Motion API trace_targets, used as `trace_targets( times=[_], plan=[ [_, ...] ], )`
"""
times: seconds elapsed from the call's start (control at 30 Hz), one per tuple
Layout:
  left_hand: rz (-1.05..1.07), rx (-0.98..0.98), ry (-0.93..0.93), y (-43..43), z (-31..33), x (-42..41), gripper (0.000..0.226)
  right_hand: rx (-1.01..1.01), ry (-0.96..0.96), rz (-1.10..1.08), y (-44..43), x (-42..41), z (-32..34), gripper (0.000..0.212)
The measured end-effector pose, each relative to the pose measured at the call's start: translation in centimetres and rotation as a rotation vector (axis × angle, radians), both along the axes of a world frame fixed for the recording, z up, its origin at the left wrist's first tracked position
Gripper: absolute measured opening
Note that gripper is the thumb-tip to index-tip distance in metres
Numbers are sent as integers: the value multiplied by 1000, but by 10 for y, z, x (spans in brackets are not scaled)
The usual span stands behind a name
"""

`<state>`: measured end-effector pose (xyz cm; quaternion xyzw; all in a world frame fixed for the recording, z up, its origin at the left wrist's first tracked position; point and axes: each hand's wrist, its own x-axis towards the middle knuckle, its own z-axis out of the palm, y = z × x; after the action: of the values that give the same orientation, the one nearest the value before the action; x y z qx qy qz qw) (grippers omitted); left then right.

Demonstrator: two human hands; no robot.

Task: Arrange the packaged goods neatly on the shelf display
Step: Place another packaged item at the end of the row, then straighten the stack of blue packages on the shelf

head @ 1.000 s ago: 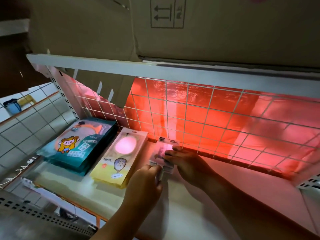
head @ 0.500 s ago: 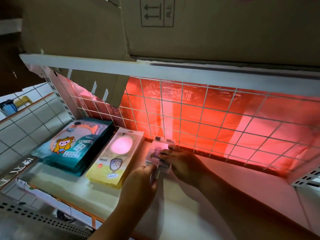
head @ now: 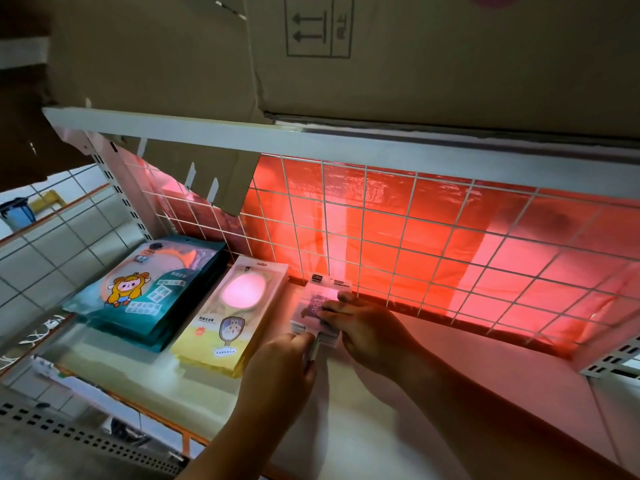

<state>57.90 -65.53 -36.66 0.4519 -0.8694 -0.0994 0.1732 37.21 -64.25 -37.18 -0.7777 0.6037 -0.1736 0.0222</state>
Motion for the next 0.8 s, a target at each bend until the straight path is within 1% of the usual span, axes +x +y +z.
trace_targets(
  times=[0.3,0.4,0.5,0.67,0.8],
  plan=[
    [23,39,-4,6,12,0,36,-23,-41,-11,0,1,8,53],
    [46,34,-33,8,23,3,46,-51,-47,-13,2,1,15,55],
    [69,-15,-39,9,39,6,47,-84,-35,-4,3,3,27,53],
    [69,-119,7,-6,74,19,50,-166,14,-6,4,10,69,47],
    [-83,-151,111,-15,122,33,50,-231,75,-42,15,28,117,41]
  ],
)
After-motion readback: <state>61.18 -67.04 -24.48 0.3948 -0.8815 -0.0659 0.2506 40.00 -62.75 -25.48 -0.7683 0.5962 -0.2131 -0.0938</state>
